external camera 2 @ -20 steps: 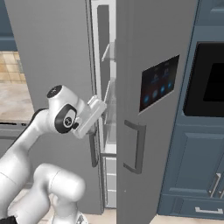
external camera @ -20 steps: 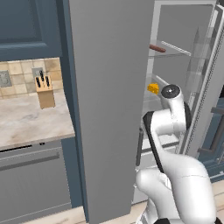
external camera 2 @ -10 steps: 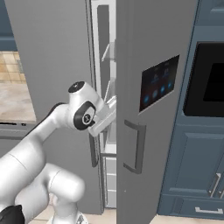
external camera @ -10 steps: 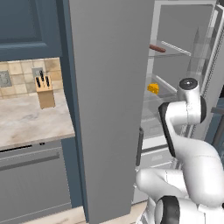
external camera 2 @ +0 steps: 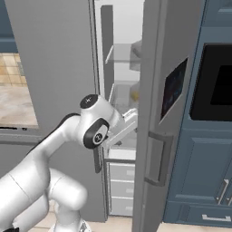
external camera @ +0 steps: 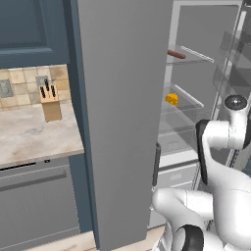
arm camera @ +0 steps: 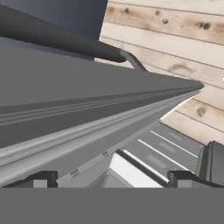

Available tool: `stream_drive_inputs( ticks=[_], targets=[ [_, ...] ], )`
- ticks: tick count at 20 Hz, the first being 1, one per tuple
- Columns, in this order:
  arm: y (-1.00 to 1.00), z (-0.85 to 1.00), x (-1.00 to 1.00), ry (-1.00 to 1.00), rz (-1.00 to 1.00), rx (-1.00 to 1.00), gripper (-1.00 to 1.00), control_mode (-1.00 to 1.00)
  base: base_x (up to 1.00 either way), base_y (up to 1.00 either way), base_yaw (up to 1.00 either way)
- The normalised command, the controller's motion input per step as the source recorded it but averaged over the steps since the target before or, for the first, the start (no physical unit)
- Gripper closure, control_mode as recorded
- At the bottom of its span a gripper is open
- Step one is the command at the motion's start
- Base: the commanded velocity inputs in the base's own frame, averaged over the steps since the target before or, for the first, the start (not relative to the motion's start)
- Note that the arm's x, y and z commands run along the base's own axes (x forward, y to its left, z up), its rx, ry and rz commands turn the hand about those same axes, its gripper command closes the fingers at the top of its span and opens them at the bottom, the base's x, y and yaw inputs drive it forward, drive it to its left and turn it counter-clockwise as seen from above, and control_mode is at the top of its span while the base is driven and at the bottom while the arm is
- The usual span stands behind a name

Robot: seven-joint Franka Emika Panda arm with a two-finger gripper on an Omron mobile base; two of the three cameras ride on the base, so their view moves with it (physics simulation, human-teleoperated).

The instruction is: Retrieve the sausage and cheese from the fridge and place them on the cutting board on the counter.

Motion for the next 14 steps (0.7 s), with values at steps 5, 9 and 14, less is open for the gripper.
stream_drive_inputs(
  ticks=[5, 9, 14],
  targets=[
    [-0.73, 0.00, -0.11, -0.07, -0.15, 0.04, -1.00, -1.00, 0.00, 0.00, 0.00],
    [-0.80, 0.00, -0.01, -0.03, -0.13, 0.05, -1.00, -1.00, 0.00, 0.00, 0.00],
    [-0.70, 0.00, 0.26, 0.00, -0.04, 0.03, -1.00, -1.00, 0.00, 0.00, 0.00]
  ],
)
